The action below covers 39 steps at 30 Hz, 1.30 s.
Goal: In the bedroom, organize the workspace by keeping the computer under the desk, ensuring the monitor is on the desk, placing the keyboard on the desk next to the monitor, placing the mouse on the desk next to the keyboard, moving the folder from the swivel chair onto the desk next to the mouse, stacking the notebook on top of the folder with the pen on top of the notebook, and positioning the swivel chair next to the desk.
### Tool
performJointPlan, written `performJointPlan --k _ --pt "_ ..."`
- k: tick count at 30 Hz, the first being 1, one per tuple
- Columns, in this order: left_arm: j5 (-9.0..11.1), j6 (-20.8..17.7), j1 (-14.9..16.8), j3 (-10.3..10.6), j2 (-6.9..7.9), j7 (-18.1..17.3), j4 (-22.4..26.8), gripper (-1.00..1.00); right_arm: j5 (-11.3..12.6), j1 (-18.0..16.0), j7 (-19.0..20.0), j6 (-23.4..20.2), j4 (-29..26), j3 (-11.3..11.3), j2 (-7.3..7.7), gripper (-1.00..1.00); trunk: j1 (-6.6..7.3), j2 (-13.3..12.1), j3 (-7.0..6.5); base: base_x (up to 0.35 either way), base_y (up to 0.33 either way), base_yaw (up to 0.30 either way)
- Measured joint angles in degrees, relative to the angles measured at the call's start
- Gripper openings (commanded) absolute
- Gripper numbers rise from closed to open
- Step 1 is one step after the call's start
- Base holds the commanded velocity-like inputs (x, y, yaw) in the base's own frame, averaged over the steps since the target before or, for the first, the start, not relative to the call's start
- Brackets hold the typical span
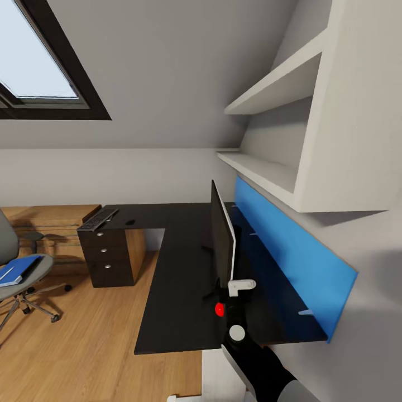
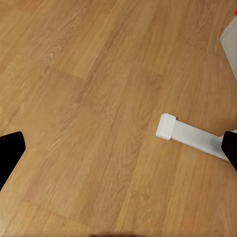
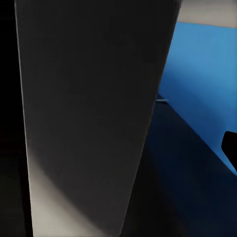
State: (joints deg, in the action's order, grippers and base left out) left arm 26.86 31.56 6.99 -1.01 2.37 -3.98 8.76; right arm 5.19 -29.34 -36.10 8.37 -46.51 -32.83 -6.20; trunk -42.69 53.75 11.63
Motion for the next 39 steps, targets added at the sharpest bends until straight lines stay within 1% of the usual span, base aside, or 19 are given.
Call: performJointPlan --k 7,14,23,33,39 --pt "0.0 0.0 0.0 0.0 0.0 0.0 0.0 1.0 -0.2 0.0 0.0 0.0 0.0 -0.1 -0.48 1.0 0.0 0.0 -0.01 0.0 0.0 0.009" --pt "0.0 0.0 0.0 0.0 0.0 0.0 0.0 1.0 -0.3 0.0 0.0 0.2 -0.1 0.0 -0.63 1.0 0.0 0.0 -0.17 0.0 0.0 0.043" --pt "0.0 0.0 0.0 0.0 0.0 0.0 0.0 1.0 -0.3 0.0 0.0 2.4 0.0 0.1 -0.61 1.0 0.0 0.0 -0.21 -0.009 0.0 0.006" --pt "0.0 0.0 0.0 0.0 0.0 0.0 0.0 1.0 -0.2 0.0 0.0 2.7 0.0 0.1 -0.6 1.0 -0.02 0.0 -0.21 -0.174 0.0 0.001" --pt "0.0 0.0 0.0 0.0 0.0 0.0 0.0 1.0 -0.2 0.0 0.0 2.7 0.0 0.1 -0.6 1.0 0.0 0.0 -0.21 -0.051 0.0 0.0"
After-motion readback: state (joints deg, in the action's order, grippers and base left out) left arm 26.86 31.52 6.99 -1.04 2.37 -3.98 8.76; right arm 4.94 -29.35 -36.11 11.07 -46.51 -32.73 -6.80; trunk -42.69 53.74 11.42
